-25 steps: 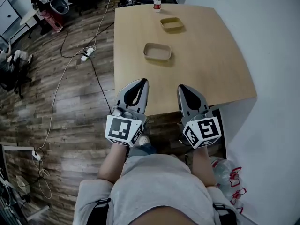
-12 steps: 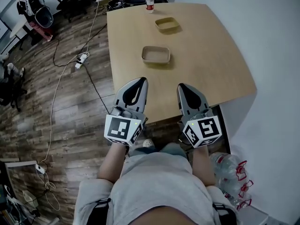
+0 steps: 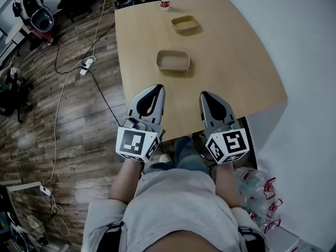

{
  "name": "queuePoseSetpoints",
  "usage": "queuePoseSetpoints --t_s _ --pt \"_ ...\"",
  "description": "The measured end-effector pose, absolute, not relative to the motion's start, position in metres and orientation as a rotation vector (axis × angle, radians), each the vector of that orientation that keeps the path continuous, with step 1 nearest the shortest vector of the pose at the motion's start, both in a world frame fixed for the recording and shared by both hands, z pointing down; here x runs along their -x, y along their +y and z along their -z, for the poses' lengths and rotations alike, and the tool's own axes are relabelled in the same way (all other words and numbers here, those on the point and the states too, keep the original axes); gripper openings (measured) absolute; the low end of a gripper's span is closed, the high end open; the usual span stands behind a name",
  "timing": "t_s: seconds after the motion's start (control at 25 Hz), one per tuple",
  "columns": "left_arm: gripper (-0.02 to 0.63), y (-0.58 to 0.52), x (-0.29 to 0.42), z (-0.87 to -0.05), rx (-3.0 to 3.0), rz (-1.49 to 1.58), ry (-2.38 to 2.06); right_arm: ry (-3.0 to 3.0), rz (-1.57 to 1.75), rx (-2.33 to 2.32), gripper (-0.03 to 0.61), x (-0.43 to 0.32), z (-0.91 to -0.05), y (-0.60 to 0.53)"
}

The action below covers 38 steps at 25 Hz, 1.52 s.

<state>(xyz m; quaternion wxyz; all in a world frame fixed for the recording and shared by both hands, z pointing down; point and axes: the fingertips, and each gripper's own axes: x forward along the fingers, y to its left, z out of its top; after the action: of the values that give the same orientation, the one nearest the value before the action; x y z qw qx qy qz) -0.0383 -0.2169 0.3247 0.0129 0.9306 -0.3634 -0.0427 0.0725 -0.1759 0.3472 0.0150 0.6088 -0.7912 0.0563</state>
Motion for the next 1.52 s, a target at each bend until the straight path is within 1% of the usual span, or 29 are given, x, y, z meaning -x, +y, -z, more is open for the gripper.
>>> queuePoseSetpoints --t_s 0.8,1.12,1.52 --pt "0.015 -0.317 0.014 -0.327 -2.812 0.128 -1.304 -2.518 -0.205 -1.719 0.011 -0.109 -0.351 -0.298" --pt "0.015 -0.349 0.015 -0.339 -2.739 0.092 -1.407 -2.521 -0.284 -1.601 0.011 -0.115 -0.377 -0.343" --pt "0.015 -0.373 0.008 -0.382 -2.641 -0.019 -1.445 -2.479 -0.428 -1.489 0.011 -0.124 -0.434 -0.378"
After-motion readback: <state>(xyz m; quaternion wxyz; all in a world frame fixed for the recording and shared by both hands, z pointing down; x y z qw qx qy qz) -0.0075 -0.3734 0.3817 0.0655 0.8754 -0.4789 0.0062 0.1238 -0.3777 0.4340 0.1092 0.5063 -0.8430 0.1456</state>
